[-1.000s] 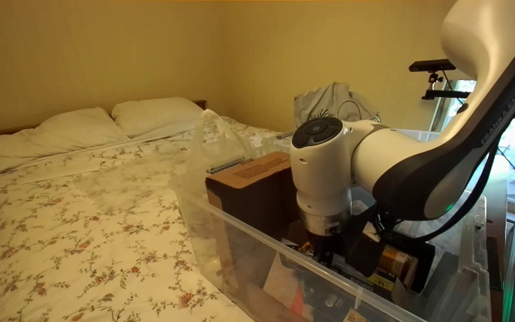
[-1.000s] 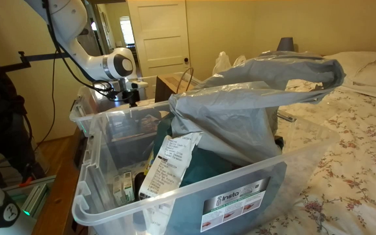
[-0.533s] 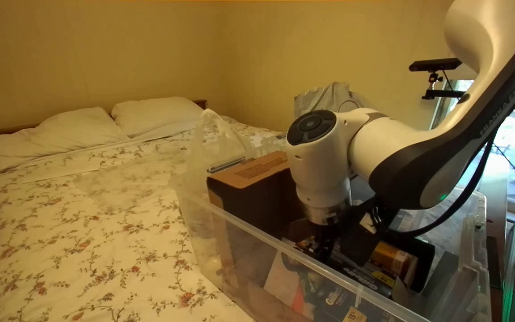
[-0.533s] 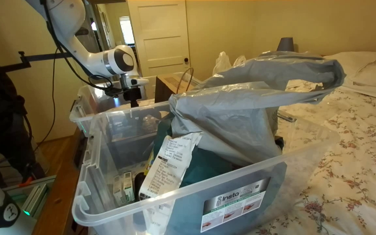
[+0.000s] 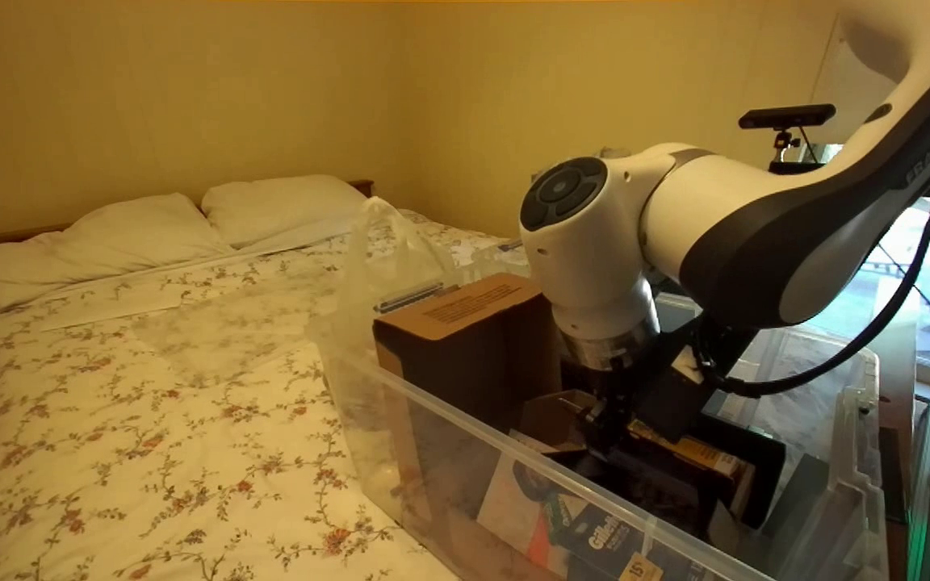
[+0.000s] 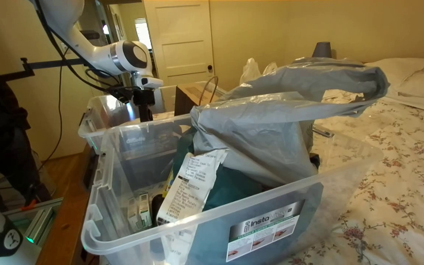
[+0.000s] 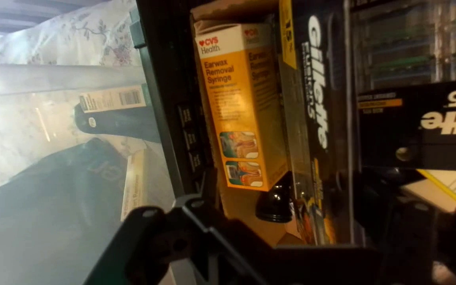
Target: Move one black pack from the container on the left to the container on the right.
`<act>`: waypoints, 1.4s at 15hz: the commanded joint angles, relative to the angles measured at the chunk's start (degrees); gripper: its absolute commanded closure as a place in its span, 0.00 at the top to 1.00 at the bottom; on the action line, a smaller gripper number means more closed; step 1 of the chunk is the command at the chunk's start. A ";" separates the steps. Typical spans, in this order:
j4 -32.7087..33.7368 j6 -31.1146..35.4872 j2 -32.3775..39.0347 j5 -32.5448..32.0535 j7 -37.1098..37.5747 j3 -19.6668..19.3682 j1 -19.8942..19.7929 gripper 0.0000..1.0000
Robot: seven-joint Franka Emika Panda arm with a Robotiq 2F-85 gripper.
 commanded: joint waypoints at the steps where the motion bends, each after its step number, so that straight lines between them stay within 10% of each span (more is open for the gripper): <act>1: 0.33 -1.10 1.71 3.03 -1.92 1.80 -2.30 0.51; 8: -0.70 0.14 0.66 4.70 -4.42 3.21 -3.94 0.02; 21: -5.18 -1.72 -27.08 5.17 -13.10 10.08 -7.51 0.01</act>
